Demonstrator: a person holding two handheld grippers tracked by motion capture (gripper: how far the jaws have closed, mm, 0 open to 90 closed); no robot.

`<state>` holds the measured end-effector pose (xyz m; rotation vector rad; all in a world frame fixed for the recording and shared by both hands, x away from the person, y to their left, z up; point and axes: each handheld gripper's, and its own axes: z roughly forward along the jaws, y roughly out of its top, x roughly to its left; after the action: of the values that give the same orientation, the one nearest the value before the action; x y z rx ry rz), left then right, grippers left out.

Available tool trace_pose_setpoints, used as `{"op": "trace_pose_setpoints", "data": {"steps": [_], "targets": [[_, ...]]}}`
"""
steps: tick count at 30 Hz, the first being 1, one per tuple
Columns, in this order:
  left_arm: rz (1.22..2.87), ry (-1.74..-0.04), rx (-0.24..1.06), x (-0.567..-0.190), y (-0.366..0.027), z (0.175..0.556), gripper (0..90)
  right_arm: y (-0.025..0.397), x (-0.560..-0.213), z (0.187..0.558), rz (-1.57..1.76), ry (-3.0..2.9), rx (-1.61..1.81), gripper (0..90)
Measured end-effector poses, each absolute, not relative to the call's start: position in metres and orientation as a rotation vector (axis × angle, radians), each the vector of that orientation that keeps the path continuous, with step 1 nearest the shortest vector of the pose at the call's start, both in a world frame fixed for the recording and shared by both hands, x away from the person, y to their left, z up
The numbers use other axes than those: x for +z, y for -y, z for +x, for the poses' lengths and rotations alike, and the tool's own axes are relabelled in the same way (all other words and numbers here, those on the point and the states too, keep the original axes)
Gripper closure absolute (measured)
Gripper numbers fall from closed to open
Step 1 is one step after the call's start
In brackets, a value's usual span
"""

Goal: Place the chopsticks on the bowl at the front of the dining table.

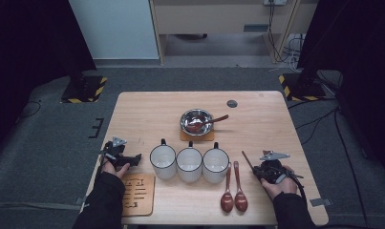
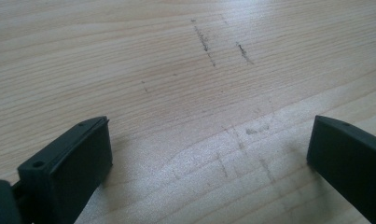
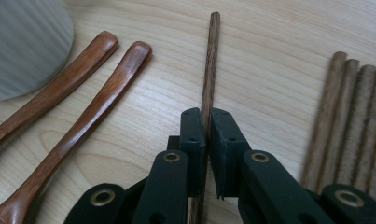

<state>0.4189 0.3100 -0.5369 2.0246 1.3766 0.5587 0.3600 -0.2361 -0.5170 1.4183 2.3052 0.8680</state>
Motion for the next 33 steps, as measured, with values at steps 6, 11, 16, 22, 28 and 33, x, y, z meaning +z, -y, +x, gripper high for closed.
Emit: {"op": "trace_pose_setpoints", "data": {"steps": [6, 11, 16, 22, 28, 33], "targets": [[2.024, -1.376, 0.559, -0.537, -0.31, 0.419, 0.0, 0.236, -0.517, 0.359, 1.403, -2.31, 0.88, 79.5], [2.025, -1.376, 0.559, -0.537, -0.31, 0.419, 0.0, 0.243, -0.514, 0.352, 1.413, -2.285, 0.914, 79.3], [2.024, -1.377, 0.559, -0.537, -0.31, 0.419, 0.0, 0.241, -0.516, 0.345, 1.408, -2.303, 0.917, 80.0], [2.025, -1.376, 0.559, -0.537, -0.31, 0.419, 0.0, 0.238, -0.519, 0.345, 1.418, -2.316, 0.891, 82.4], [2.024, -1.377, 0.559, -0.537, -0.31, 0.419, 0.0, 0.237, -0.519, 0.344, 1.41, -2.305, 0.88, 84.2], [2.024, -1.376, 0.559, -0.537, -0.31, 0.419, 0.0, 0.235, -0.518, 0.345, 1.41, -2.304, 0.86, 84.6]]}}
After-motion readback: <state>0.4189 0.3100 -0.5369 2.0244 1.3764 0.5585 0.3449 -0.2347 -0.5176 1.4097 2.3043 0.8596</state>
